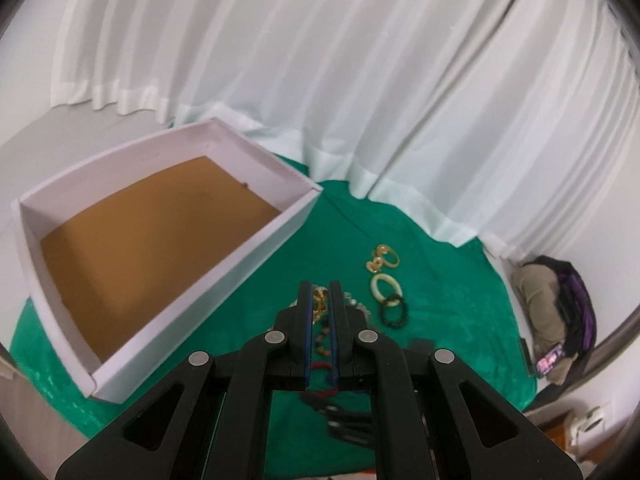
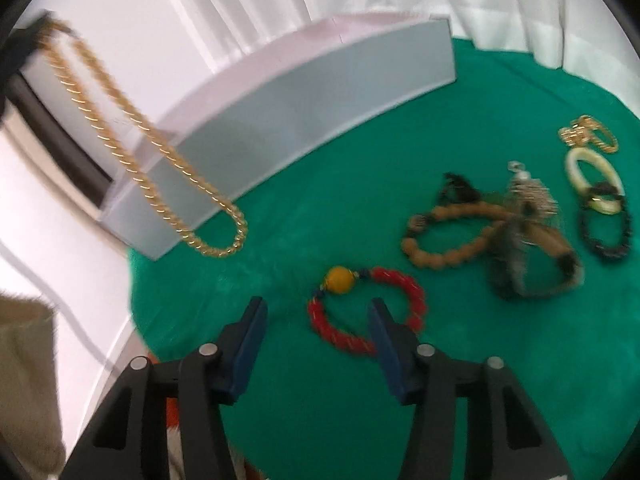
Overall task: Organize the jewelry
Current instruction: 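Lift the pearl necklace with the left tool while the right tool grasps the red bead bracelet, then carry both items into the white box and open both tools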
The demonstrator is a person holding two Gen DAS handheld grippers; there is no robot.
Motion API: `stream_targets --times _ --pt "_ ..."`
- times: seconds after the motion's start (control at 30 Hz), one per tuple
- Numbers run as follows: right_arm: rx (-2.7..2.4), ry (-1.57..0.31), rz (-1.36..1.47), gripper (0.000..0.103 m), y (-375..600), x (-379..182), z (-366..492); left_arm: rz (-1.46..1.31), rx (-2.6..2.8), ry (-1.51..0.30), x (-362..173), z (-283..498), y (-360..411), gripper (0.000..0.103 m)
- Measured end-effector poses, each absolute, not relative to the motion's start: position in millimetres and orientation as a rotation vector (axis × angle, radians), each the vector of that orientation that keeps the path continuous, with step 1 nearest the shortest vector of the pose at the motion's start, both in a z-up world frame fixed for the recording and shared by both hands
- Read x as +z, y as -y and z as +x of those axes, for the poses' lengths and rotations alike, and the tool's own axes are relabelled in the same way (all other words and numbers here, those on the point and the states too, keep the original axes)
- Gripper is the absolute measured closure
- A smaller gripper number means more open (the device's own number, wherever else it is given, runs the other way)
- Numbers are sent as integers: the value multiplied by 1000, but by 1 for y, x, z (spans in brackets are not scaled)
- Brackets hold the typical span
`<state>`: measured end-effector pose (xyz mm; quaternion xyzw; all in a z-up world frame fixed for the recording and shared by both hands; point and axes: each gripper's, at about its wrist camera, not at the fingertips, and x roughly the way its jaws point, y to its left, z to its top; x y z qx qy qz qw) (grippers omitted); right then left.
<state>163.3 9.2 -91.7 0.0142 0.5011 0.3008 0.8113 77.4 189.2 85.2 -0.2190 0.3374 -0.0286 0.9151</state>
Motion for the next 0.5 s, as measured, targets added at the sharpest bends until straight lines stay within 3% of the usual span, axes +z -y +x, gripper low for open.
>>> stream_targets --times 0.07,0.13,0.2,0.33,0.5 --pt "616 -1086 -18 52 -29 -104 168 -450 -52 -697 84 76 -194 98" --pt "561 -1063 -83 63 -43 -112 167 -448 -53 -699 84 77 -197 98" --pt "513 -1035 -75 85 -44 -113 170 -445 -54 -700 87 78 -200 98" --pt "529 -1057 58 85 -23 -99 174 -445 -55 -686 99 77 -211 98" --pt "624 -1003 136 85 -13 -29 175 -453 -50 -641 131 82 -234 98"
